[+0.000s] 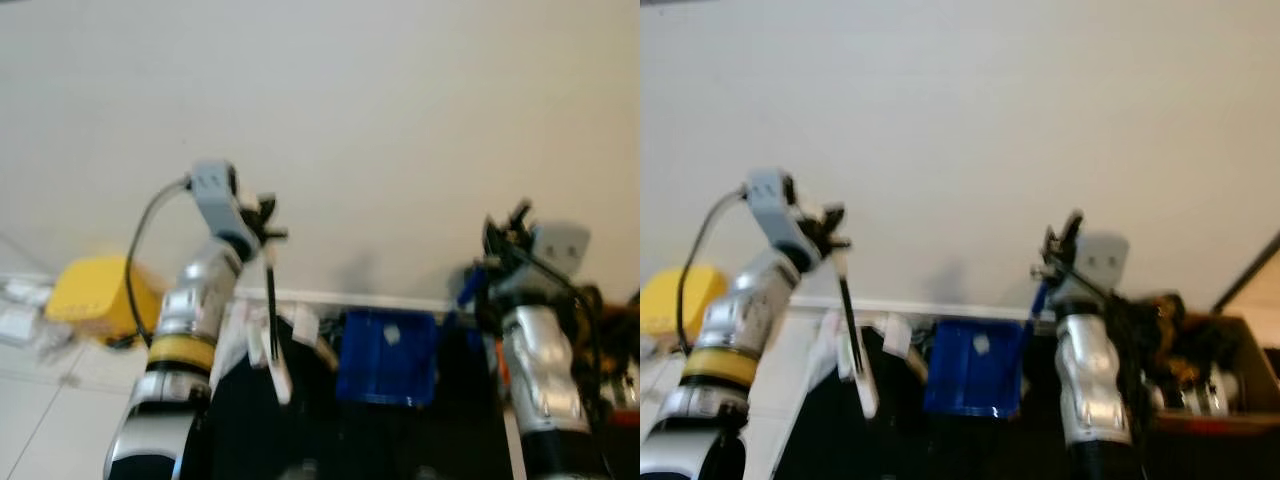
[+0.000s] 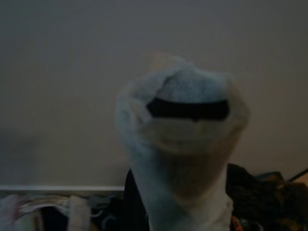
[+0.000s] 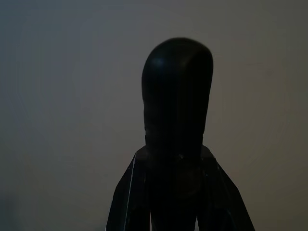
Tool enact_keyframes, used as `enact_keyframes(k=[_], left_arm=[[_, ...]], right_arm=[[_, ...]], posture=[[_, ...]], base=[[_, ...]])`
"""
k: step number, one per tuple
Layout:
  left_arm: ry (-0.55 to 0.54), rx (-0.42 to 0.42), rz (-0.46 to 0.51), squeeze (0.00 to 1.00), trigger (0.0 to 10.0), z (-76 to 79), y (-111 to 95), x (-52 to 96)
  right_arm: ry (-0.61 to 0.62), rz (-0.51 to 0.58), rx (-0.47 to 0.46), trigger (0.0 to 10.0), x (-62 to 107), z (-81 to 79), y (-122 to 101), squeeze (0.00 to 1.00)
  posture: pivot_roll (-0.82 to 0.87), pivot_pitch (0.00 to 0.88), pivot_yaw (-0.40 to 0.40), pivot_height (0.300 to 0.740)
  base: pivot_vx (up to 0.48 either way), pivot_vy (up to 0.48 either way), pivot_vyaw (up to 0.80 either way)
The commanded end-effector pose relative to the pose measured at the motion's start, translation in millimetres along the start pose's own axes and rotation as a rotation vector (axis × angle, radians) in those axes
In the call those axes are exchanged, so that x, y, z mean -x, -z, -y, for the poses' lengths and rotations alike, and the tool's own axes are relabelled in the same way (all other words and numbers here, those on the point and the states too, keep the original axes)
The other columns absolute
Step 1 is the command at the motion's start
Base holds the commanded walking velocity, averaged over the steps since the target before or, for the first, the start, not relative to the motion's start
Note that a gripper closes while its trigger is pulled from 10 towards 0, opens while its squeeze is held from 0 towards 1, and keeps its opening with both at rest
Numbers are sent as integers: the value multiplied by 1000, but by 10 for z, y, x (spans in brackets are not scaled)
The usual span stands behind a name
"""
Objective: Sweep floor
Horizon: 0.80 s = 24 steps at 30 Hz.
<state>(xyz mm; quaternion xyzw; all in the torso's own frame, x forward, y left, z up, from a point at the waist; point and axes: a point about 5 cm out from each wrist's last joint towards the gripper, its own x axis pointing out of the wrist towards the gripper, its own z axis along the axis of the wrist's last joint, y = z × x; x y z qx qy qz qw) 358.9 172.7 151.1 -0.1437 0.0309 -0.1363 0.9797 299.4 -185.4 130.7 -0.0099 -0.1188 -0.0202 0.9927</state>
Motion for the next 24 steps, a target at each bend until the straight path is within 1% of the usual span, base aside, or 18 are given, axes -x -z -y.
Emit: enact_keyframes(k=[1,11,15,19,21,23,24], left_arm=[[11,-30,28,0,10000,24,-61,-17],[3,-26,28,0,10000,1,-57,-9],[-1,-28,29,0,10000,-14,-60,-7],[-13,-25,28,0,10000,-40,-54,1],[-16,-27,26,0,10000,-53,-44,8],[-16,-27,26,0,10000,-54,-44,9],[-18,-29,23,0,10000,-58,-39,10]], right_arm=[[3,42,-8,10000,-16,2,-90,0],[-4,37,-8,10000,-11,-10,-82,0],[-8,35,-9,10000,-11,-15,-81,0],[-44,20,-15,10000,4,-43,-61,0],[-106,-3,-9,10000,27,-89,-38,0],[-109,-4,-8,10000,28,-90,-37,0],[-133,-15,9,10000,40,-85,-26,0]], posture=[[14,16,120,740],[18,19,117,740],[19,20,116,740],[18,23,115,740],[18,22,115,740],[18,22,115,740],[18,23,115,740]], base=[[322,-352,0],[323,-352,0],[293,-258,0],[0,0,0],[0,0,0],[0,0,0],[0,0,0]])
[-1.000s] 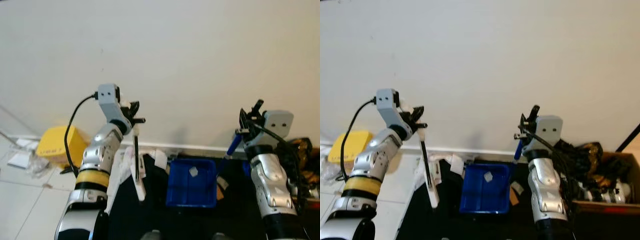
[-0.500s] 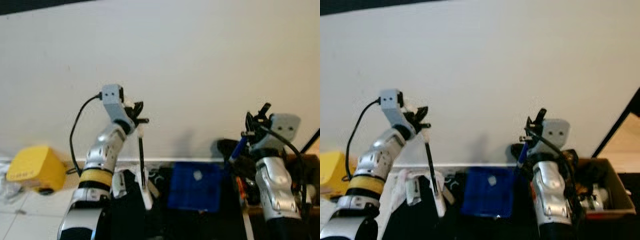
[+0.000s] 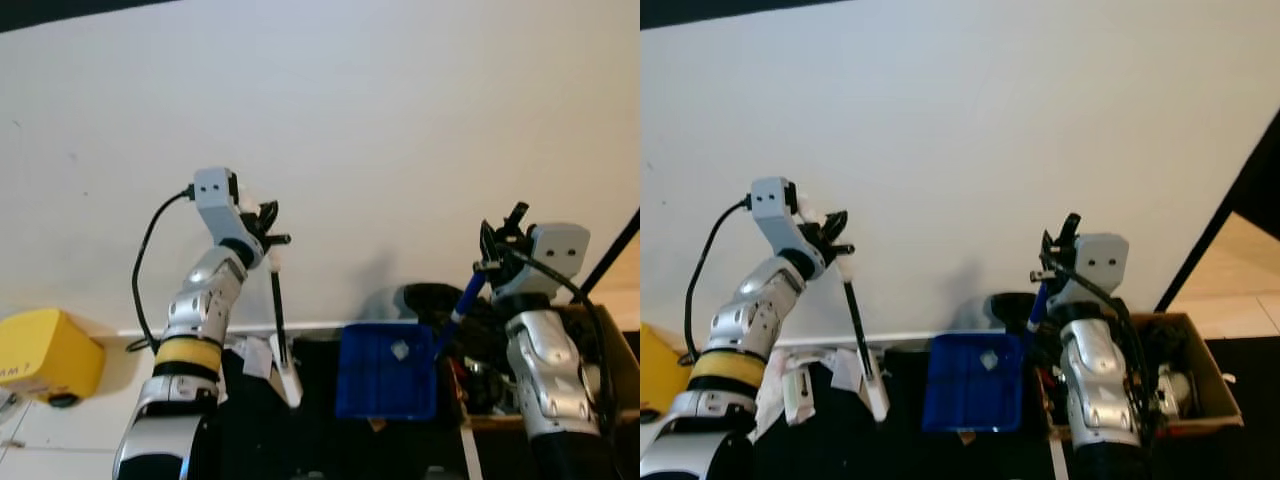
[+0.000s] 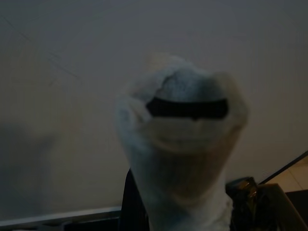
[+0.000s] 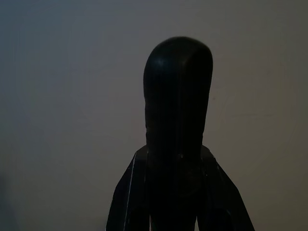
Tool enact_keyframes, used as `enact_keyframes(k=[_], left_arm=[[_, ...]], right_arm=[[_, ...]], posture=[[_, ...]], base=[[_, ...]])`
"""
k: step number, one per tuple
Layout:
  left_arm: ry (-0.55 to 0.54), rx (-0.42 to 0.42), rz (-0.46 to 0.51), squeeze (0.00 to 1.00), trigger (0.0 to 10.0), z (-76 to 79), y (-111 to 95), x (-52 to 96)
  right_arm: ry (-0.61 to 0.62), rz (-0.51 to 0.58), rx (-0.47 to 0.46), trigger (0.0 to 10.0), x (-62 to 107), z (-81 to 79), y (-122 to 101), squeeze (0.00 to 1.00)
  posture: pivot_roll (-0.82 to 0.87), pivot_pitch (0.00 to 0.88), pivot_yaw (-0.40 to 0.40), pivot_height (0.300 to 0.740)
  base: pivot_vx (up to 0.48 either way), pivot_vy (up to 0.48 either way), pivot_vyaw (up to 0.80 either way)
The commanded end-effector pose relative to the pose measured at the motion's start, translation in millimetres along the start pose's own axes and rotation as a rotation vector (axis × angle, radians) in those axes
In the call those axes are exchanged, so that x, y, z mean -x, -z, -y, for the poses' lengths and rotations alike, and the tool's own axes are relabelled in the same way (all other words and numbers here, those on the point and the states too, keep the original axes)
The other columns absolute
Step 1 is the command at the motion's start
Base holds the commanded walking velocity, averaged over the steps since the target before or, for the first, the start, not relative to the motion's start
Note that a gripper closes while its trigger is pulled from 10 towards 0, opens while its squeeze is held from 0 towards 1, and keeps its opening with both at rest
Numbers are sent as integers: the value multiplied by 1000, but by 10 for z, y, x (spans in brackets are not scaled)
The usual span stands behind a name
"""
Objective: Sweep floor
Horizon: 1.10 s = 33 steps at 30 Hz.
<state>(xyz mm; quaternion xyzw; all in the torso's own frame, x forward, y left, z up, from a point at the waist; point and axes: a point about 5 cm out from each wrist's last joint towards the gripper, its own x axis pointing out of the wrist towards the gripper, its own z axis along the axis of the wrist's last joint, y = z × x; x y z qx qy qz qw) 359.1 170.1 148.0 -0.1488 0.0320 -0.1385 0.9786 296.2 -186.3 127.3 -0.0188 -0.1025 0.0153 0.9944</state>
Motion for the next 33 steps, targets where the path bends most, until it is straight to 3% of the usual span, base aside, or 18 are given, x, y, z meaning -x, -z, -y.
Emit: enact_keyframes(k=[1,8,15,21,33], left_arm=[[-22,-39,24,0,10000,-71,-75,20],[-28,-44,2,0,10000,-94,-8,37],[-23,-42,-17,0,10000,-86,47,54],[-26,-48,-31,0,10000,-110,78,98],[-32,-55,-54,0,10000,-129,141,179]], right_arm=[[-60,18,1,10000,-4,-94,-53,0],[-216,-95,60,10000,131,-14,70,0],[-161,-98,121,10000,105,54,139,0],[-209,-130,153,10000,104,17,175,0],[-156,-244,185,10000,296,-31,504,0]], posture=[[18,23,115,740],[11,30,111,740],[22,45,112,740],[34,56,110,740],[60,116,107,740]], base=[[0,0,0],[0,0,0],[0,0,0],[0,0,0],[0,0,0]])
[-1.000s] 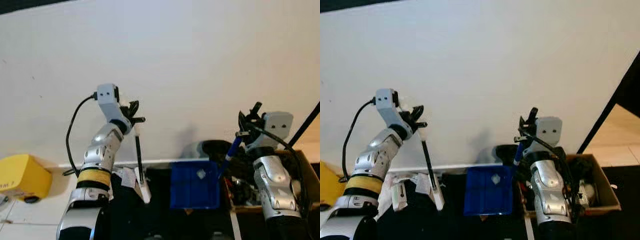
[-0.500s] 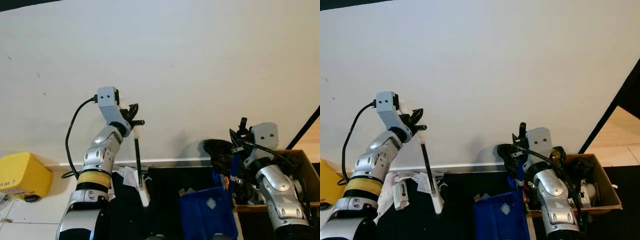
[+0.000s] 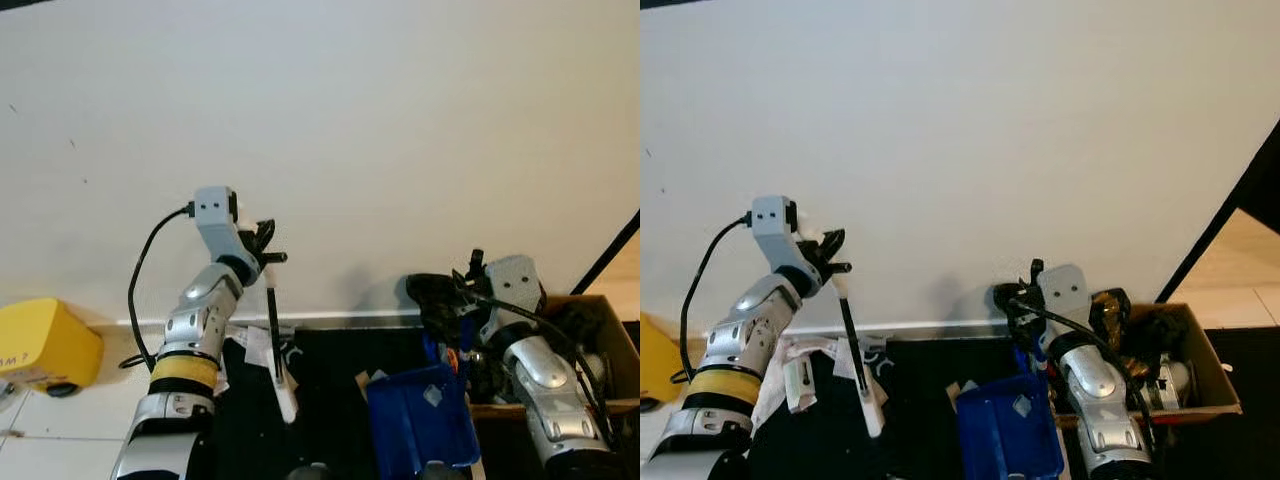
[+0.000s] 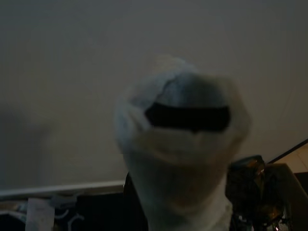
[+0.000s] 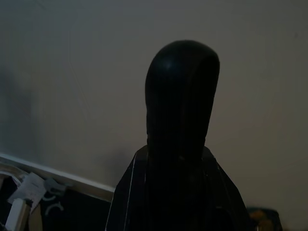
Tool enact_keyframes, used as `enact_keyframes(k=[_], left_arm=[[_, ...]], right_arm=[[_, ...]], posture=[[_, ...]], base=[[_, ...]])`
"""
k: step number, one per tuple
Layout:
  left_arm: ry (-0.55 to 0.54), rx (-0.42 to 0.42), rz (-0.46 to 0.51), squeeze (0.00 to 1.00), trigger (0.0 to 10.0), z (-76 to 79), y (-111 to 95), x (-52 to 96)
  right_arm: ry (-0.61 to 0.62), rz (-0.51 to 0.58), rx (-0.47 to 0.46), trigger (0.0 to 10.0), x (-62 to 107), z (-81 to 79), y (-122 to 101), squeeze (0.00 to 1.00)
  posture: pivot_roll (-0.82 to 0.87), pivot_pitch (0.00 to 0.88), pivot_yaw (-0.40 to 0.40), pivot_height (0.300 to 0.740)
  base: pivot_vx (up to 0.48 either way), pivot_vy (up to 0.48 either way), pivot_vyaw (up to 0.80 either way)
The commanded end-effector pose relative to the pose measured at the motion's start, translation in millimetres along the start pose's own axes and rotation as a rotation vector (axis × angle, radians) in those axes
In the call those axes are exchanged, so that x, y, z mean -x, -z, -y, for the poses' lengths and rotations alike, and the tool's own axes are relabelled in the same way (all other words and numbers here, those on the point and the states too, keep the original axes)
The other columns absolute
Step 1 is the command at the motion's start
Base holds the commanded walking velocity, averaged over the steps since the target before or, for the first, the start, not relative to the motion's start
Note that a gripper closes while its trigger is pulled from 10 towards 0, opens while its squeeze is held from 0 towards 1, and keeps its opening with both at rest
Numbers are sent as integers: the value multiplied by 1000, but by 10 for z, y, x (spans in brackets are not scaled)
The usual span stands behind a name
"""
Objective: Sweep floor
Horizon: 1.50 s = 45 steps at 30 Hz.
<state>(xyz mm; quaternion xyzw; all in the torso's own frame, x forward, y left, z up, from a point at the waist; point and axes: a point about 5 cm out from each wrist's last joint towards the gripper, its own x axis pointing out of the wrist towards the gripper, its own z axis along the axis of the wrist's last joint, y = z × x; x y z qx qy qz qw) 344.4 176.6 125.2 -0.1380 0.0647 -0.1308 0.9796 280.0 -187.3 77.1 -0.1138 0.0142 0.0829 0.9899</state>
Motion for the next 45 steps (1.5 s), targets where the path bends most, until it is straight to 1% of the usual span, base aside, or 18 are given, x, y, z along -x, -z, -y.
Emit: enact_keyframes(k=[1,4,7,11,15,16,18,21,24,27,30,32,33,34,36,40,42,45], left_arm=[[-7,-43,9,0,10000,-39,-64,34],[-5,-44,5,0,10000,-32,-47,41],[14,-50,-10,0,10000,-10,-10,54],[48,-34,-15,0,10000,23,21,89],[102,5,-38,0,10000,25,102,175],[136,18,-55,0,10000,14,144,225],[145,21,-60,0,10000,13,153,238],[150,6,-65,0,10000,-25,154,279],[139,4,-56,0,10000,-39,126,282],[145,12,-50,0,10000,-23,112,278],[149,13,-51,0,10000,-13,114,277],[161,16,-55,0,10000,9,125,274],[161,16,-55,0,10000,9,125,274],[170,16,-59,0,10000,25,137,272],[171,16,-60,0,10000,27,139,272],[163,20,-60,0,10000,11,143,282],[163,21,-63,0,10000,10,148,285],[165,23,-65,0,10000,21,156,282]], right_arm=[[11,-18,8,10000,27,-40,68,0],[34,-29,4,10000,29,-62,120,0],[46,-2,-8,10000,7,-101,111,0],[32,30,22,10000,-21,-163,87,0],[48,76,57,10000,-51,-220,59,0],[56,105,114,10000,-61,-240,39,0],[58,113,129,10000,-63,-245,37,0],[91,129,85,10000,-86,-278,23,0],[107,170,73,10000,-103,-310,-43,0],[141,220,101,10000,-125,-290,-126,0],[149,236,120,10000,-136,-282,-149,0],[126,259,163,10000,-166,-334,-164,0],[126,259,163,10000,-166,-334,-164,0],[90,279,177,10000,-170,-410,-185,0],[85,286,172,10000,-168,-426,-195,0],[86,326,209,10000,-134,-416,-246,0],[69,316,213,10000,-138,-421,-231,0],[9,272,236,10000,-135,-462,-127,0]], posture=[[60,116,107,740],[63,122,107,740],[77,145,113,740],[86,166,118,740],[104,184,126,740],[106,191,128,740],[106,191,128,740],[129,205,129,740],[137,203,129,740],[136,200,132,740],[135,200,133,740],[134,199,134,740],[134,199,134,740],[136,200,132,740],[136,200,132,740],[134,201,127,740],[129,200,126,740],[127,201,125,740]], base=[[0,0,0],[0,0,0],[0,0,0],[0,0,0],[0,0,0],[0,0,0],[0,0,0],[0,0,0],[0,0,0],[0,0,0],[0,0,0],[0,0,0],[0,0,0],[0,0,0],[0,0,0],[0,0,0],[0,0,0],[0,0,0]])
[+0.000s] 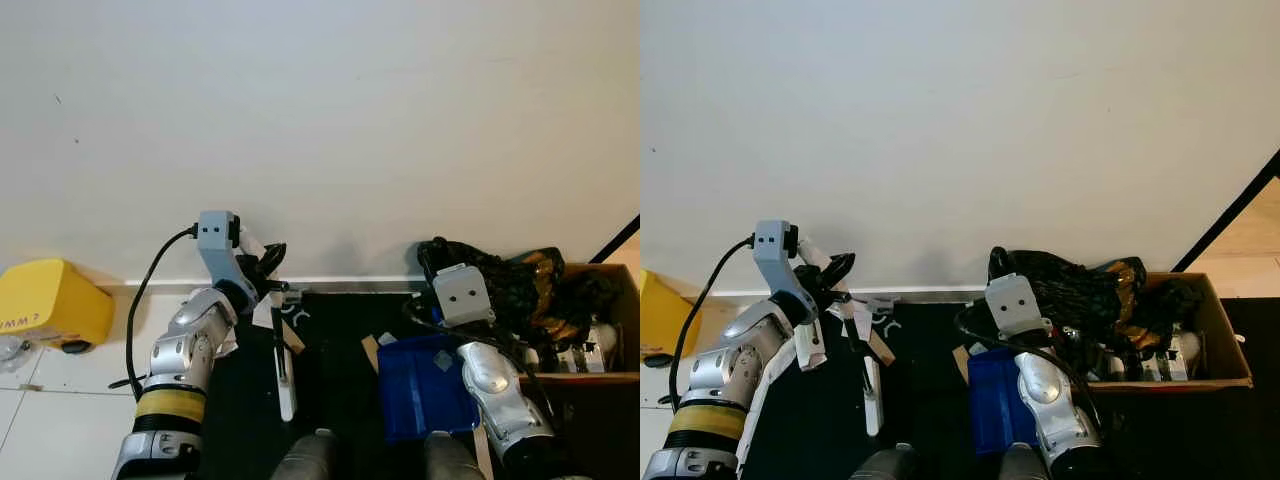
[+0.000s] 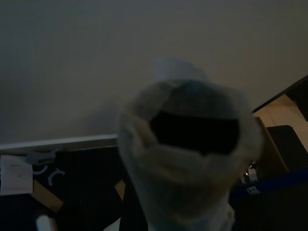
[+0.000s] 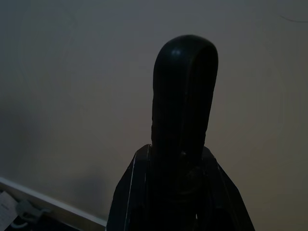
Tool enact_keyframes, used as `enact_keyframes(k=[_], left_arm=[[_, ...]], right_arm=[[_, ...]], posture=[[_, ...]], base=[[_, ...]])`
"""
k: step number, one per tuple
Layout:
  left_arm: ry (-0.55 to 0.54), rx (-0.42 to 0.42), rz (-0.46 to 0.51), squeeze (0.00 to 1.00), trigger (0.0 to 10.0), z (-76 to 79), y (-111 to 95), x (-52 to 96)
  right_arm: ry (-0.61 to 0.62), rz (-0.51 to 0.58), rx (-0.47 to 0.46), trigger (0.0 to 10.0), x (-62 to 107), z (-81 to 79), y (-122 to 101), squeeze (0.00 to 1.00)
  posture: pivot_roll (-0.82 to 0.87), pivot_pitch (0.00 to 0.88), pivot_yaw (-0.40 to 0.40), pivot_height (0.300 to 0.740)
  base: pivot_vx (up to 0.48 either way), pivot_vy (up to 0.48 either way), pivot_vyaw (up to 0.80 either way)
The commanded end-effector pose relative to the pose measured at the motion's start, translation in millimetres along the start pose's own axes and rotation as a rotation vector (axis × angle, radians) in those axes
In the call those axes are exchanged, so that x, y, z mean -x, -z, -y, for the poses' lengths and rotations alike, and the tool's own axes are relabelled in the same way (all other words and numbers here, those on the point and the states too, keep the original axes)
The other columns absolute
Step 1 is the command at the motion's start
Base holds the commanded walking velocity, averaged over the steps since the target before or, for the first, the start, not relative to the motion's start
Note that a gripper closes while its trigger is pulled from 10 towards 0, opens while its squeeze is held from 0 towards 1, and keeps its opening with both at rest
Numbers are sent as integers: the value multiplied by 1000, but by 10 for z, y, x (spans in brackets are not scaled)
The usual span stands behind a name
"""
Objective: Sweep floor
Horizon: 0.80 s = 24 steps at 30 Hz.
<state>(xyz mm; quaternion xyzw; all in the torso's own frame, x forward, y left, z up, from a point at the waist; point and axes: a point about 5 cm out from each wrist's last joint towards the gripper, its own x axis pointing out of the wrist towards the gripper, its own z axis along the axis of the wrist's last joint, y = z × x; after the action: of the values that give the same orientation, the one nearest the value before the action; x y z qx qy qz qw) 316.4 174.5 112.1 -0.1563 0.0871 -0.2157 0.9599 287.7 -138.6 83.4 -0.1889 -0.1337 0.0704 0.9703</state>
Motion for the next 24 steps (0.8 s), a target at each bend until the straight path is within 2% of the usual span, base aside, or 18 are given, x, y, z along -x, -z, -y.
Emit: enact_keyframes(k=[1,4,8,10,11,13,14,18,20,22,23,24], left_arm=[[-2,-11,-1,0,10000,-17,-15,32],[2,-11,-1,0,10000,-5,-14,21],[3,-10,-3,0,10000,-6,-7,25],[3,-9,-8,0,10000,-9,6,36],[7,-8,-17,0,10000,-3,38,43],[13,-5,-20,0,10000,6,50,45],[40,23,-29,0,10000,45,92,38],[80,86,-29,0,10000,82,124,22],[108,144,-9,0,10000,110,94,0],[126,163,0,0,10000,136,74,-22],[165,149,-9,0,10000,208,71,-78],[165,149,-9,0,10000,208,71,-78]], right_arm=[[-83,-15,68,10000,54,-59,79,0],[-135,-44,103,10000,118,-140,169,0],[-128,-46,110,10000,125,-176,176,0],[-112,-41,99,10000,117,-239,158,0],[-120,-56,66,10000,106,-345,149,0],[-127,-58,61,10000,104,-395,141,0],[-147,-60,49,10000,102,-503,130,0],[-169,-59,34,10000,99,-610,112,0],[-184,-53,18,10000,101,-684,88,0],[-191,-51,12,10000,106,-725,74,0],[-171,-69,-6,10000,103,-766,70,0],[-171,-69,-6,10000,103,-766,70,0]], posture=[[131,201,125,740],[134,199,126,740],[136,201,127,740],[137,208,128,740],[140,215,129,740],[140,221,129,740],[142,225,127,740],[132,234,126,740],[125,240,122,740],[127,245,119,740],[124,251,114,740],[124,251,114,740]], base=[[0,0,0],[0,0,0],[0,0,0],[0,0,0],[0,0,0],[0,0,0],[0,0,0],[0,0,0],[0,0,0],[0,0,0],[0,0,0],[0,0,0]])
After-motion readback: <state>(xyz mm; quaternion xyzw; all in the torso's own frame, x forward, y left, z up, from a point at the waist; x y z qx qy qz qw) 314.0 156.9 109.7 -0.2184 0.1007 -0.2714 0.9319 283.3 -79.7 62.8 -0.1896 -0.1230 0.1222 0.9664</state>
